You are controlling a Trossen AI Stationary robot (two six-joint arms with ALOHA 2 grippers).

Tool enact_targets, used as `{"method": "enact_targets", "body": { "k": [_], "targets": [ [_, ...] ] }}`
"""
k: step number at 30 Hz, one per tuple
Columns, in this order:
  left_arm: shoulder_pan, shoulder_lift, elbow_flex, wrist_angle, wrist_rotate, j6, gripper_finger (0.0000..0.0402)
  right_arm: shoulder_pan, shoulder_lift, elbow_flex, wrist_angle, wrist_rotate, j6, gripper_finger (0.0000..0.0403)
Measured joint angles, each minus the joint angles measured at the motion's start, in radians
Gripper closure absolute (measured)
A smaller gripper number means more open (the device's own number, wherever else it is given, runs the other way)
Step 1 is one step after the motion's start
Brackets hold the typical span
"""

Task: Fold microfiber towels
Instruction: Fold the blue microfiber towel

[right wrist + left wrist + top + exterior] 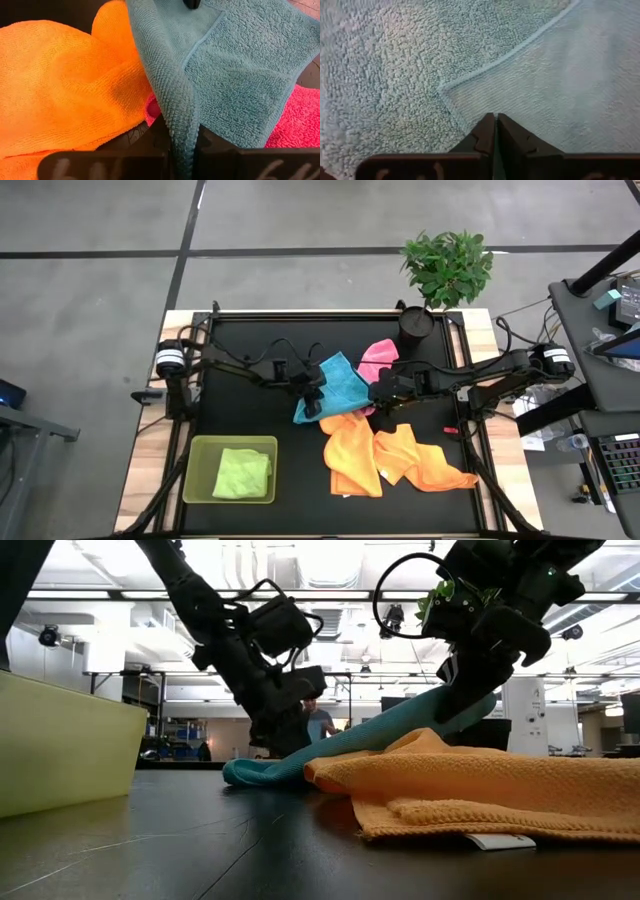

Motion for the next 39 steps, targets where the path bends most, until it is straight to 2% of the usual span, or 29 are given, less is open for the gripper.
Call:
{"method": "enact_targets", "body": {
  "k": [4,9,14,20,28,33,36,39],
  "targets": [
    [-0.001,-0.066,-0.002,-0.018,-0.020,0.054,0.0401,0.000,0.000,0.000,0.001,0.001,-0.013,0.0394],
    [-0.001,-0.234,-0.013,-0.133,-0.052,0.105,0.0401,-0.002,0.000,0.000,0.003,0.001,-0.026,0.0394],
    [-0.001,-0.307,-0.060,-0.154,-0.061,-0.060,0.0401,-0.002,0.000,0.005,0.006,0.001,-0.020,0.0394],
    [0.002,-0.227,-0.097,-0.026,-0.060,-0.214,0.0389,-0.002,0.000,0.005,0.009,0.002,-0.019,0.0394],
    [0.001,-0.078,-0.043,-0.017,-0.048,-0.239,0.0297,-0.002,0.000,0.005,0.026,0.001,-0.007,0.0394],
    [0.002,-0.029,-0.007,-0.019,-0.016,-0.240,0.0248,-0.002,0.000,0.005,0.029,0.001,-0.006,0.0394],
    [-0.001,-0.014,0.005,-0.019,0.046,-0.242,0.0239,-0.002,0.000,0.005,0.029,0.001,-0.001,0.0394],
    [-0.003,-0.012,0.002,-0.019,0.048,-0.265,0.0241,-0.002,0.000,0.005,0.028,0.001,-0.001,0.0394]
  ]
}}
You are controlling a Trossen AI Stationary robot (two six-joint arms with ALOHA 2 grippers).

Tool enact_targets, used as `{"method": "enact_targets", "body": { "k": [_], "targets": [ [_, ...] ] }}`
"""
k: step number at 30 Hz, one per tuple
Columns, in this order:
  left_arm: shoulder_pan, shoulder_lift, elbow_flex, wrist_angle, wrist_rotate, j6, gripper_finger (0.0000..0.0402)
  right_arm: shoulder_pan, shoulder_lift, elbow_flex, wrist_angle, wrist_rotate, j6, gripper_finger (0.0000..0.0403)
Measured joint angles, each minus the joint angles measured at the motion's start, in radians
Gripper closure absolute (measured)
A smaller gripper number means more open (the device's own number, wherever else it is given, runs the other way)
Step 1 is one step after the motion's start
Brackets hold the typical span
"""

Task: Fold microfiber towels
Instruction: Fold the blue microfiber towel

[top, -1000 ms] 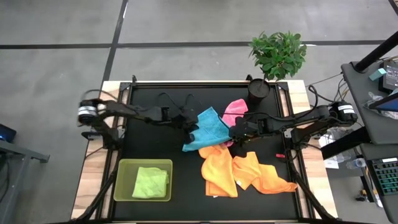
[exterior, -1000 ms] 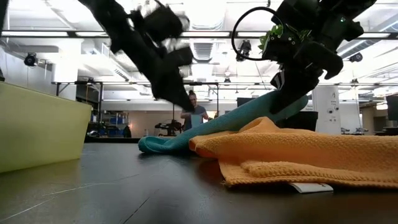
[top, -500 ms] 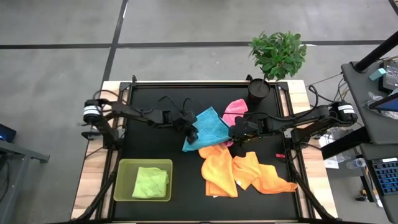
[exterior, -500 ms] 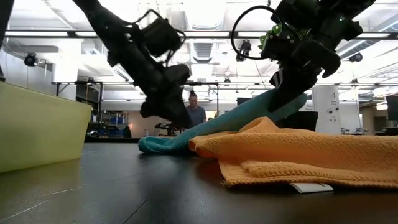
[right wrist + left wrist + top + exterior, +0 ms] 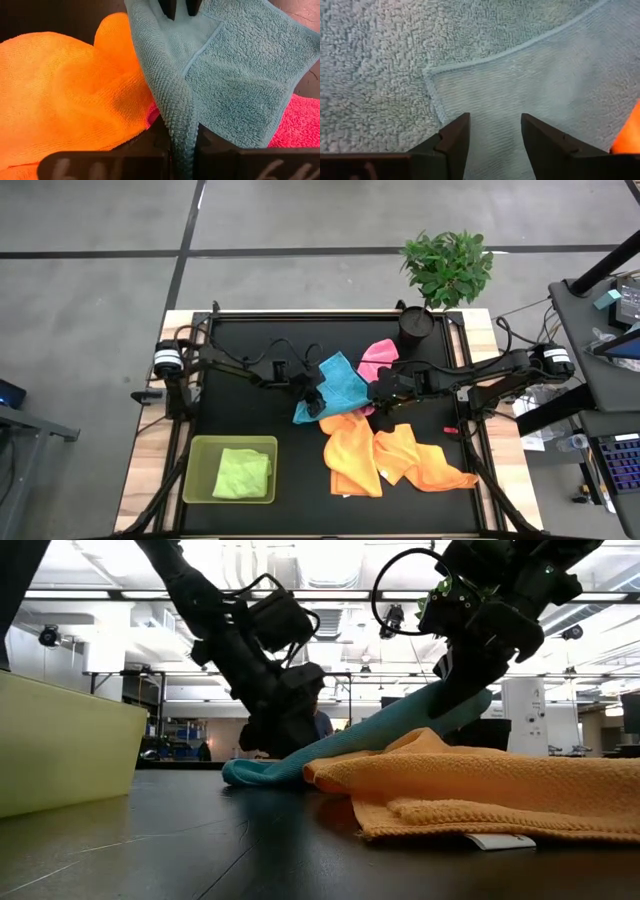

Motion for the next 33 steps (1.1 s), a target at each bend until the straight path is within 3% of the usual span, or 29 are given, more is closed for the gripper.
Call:
{"method": "enact_targets", "body": {
  "k": [12,25,33],
  "targets": [
    [0.003,-0.074,-0.003,-0.072,-0.079,0.000,0.0258,0.000,0.000,0.000,-0.002,0.000,0.005,0.0394],
    [-0.001,-0.052,-0.011,-0.128,-0.026,-0.001,0.0205,0.000,0.000,0.001,0.003,0.000,0.008,0.0394],
    [-0.003,-0.035,-0.011,-0.098,0.002,0.003,0.0229,0.000,0.000,0.001,0.005,0.000,0.008,0.0394]
  ]
}}
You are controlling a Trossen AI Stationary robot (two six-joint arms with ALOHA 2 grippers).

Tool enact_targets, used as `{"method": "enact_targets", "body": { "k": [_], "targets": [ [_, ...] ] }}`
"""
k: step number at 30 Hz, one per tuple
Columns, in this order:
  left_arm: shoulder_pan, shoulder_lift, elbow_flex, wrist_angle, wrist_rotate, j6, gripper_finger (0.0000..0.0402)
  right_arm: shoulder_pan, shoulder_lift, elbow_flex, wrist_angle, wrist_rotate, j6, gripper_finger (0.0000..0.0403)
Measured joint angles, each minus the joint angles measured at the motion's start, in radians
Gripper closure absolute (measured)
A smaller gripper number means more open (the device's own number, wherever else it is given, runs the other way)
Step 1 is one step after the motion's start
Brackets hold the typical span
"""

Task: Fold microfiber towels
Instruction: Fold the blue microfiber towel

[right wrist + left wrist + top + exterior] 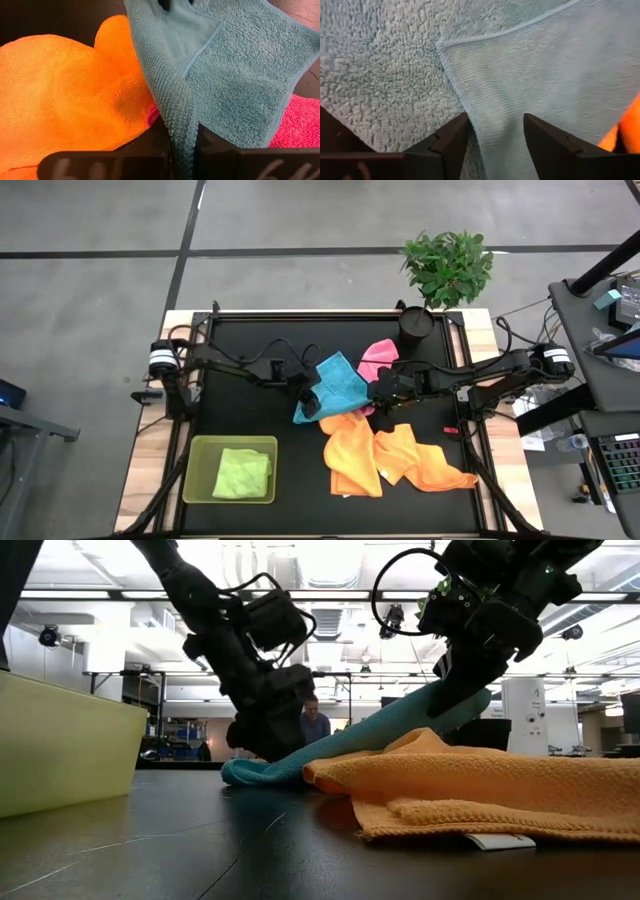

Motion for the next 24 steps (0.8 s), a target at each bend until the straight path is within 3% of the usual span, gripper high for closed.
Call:
{"method": "enact_targets", "body": {
  "k": [6,12,24],
  "targets": [
    [-0.005,0.031,0.005,0.051,0.010,0.036,0.0292,0.000,0.000,0.000,0.001,0.000,0.000,0.0394],
    [-0.004,-0.014,0.004,0.050,-0.027,0.120,0.0389,0.000,0.000,0.000,0.001,0.000,0.000,0.0394],
    [-0.004,-0.261,-0.001,-0.139,-0.252,0.360,0.0400,0.000,-0.002,0.088,-0.024,0.078,-0.059,0.0394]
  ]
}}
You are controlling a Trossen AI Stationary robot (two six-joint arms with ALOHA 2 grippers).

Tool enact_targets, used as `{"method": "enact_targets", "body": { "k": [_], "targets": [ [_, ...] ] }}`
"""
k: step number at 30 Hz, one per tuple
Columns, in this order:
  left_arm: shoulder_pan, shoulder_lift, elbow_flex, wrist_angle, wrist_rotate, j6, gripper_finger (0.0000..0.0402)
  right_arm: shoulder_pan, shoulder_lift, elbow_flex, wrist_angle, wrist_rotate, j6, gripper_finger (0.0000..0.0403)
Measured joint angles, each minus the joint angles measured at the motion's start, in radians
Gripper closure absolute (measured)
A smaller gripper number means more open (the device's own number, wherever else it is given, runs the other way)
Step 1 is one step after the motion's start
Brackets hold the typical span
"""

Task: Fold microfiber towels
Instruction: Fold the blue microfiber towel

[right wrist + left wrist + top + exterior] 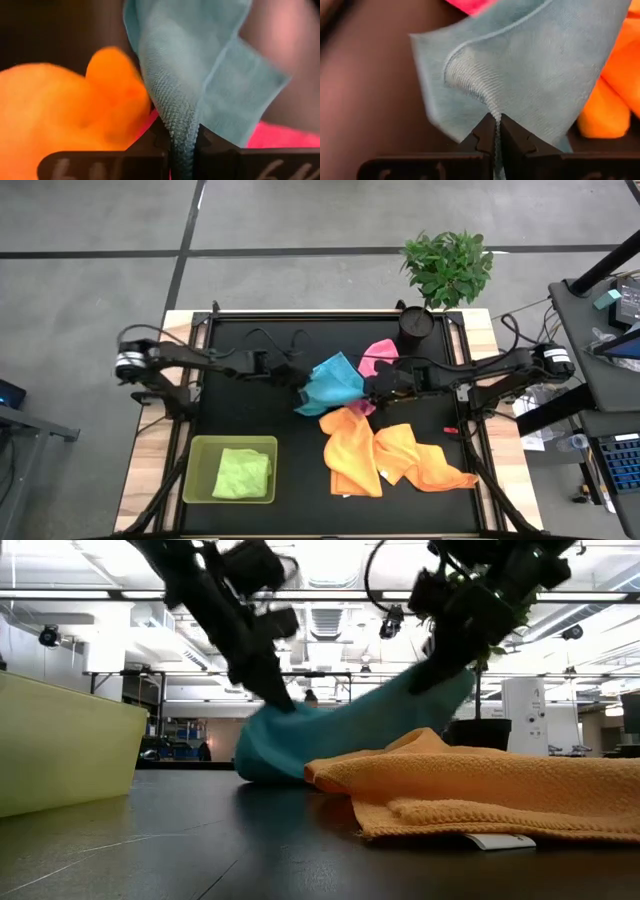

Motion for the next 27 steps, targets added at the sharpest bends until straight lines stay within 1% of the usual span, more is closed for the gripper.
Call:
{"method": "enact_targets", "body": {
  "k": [2,4,6,8,14,19,21,23,25,27],
  "targets": [
    [0.001,-0.072,0.001,-0.030,-0.061,0.051,0.0400,0.000,0.000,0.045,-0.031,0.029,-0.039,0.0394],
    [0.003,-0.153,0.001,-0.038,-0.118,0.112,0.0401,-0.003,0.000,0.100,-0.068,0.083,-0.086,0.0394],
    [0.012,-0.233,-0.001,-0.044,-0.144,0.178,0.0401,-0.013,0.000,0.163,-0.112,0.139,-0.132,0.0394],
    [0.026,-0.303,-0.002,-0.043,-0.145,0.241,0.0401,-0.033,0.000,0.227,-0.135,0.172,-0.184,0.0394],
    [0.102,-0.464,-0.006,-0.037,-0.145,0.359,0.0401,-0.139,0.013,0.387,-0.163,0.167,-0.325,0.0394],
    [0.194,-0.532,-0.044,-0.037,-0.142,0.467,0.0401,-0.257,0.069,0.493,-0.204,0.036,-0.419,0.0394],
    [0.242,-0.544,-0.063,-0.018,-0.141,0.521,0.0401,-0.300,0.105,0.532,-0.204,0.025,-0.457,0.0394],
    [0.302,-0.544,-0.088,0.038,-0.132,0.552,0.0401,-0.344,0.149,0.573,-0.202,0.025,-0.514,0.0394],
    [0.381,-0.532,-0.111,0.108,-0.089,0.556,0.0401,-0.386,0.200,0.619,-0.201,0.026,-0.564,0.0394],
    [0.470,-0.508,-0.117,0.179,-0.011,0.587,0.0401,-0.428,0.252,0.669,-0.201,0.026,-0.614,0.0394]
  ]
}}
